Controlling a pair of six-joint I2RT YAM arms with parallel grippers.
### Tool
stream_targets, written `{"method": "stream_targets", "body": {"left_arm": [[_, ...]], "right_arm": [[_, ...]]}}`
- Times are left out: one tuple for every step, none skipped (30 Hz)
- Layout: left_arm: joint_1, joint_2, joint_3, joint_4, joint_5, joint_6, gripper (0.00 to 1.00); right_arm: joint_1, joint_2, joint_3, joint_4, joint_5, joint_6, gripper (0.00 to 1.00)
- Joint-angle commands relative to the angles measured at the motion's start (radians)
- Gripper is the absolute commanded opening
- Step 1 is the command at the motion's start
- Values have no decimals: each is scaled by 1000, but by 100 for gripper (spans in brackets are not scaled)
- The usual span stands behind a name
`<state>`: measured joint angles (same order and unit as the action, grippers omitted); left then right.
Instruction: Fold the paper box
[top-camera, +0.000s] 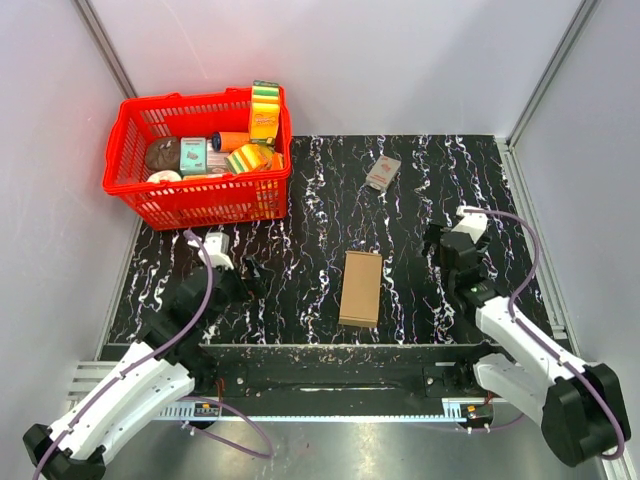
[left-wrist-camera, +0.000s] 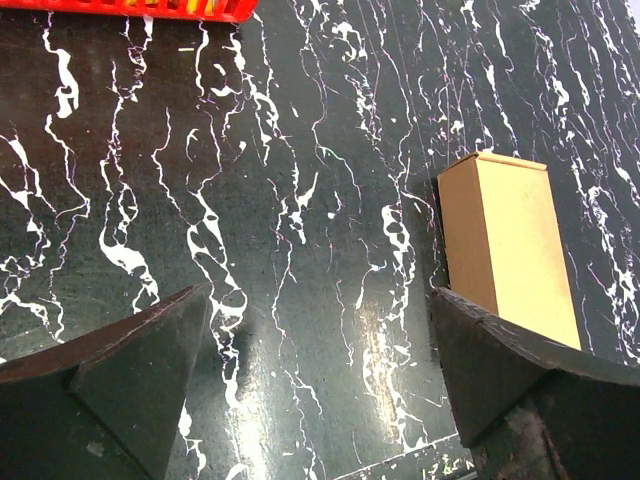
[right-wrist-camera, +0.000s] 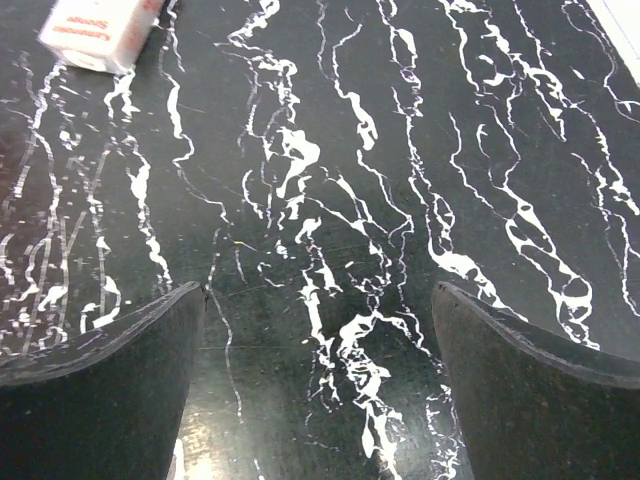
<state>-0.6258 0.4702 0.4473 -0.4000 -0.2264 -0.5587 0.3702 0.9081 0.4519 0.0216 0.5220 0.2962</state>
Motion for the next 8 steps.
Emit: {"method": "stream_targets", "body": {"left_arm": [[-2, -16, -9, 15, -37, -10, 98], [-2, -16, -7, 10, -39, -12, 98], [-2, -16, -6, 7, -42, -12, 98], [-2, -19, -4, 3, -45, -13, 98], [-2, -21, -4, 3, -47, -14, 98], [-2, -30, -5, 3, -53, -17, 98], [-2, -34, -5, 0, -56, -17, 98], [-2, -41, -4, 1, -59, -18, 98]], "right_arm": [[-5, 72, 53, 67, 93, -46, 100], [-5, 81, 51, 78, 99, -49, 100], [-5, 90, 51, 89, 99, -61, 100], [-5, 100, 54, 98, 101, -66, 100], [-5, 101, 50, 107, 108, -72, 100], [-5, 101, 47, 122, 110, -86, 100], [-7, 97, 39, 156, 111, -97, 100], [-7, 94, 25, 178, 102, -112, 100]]}}
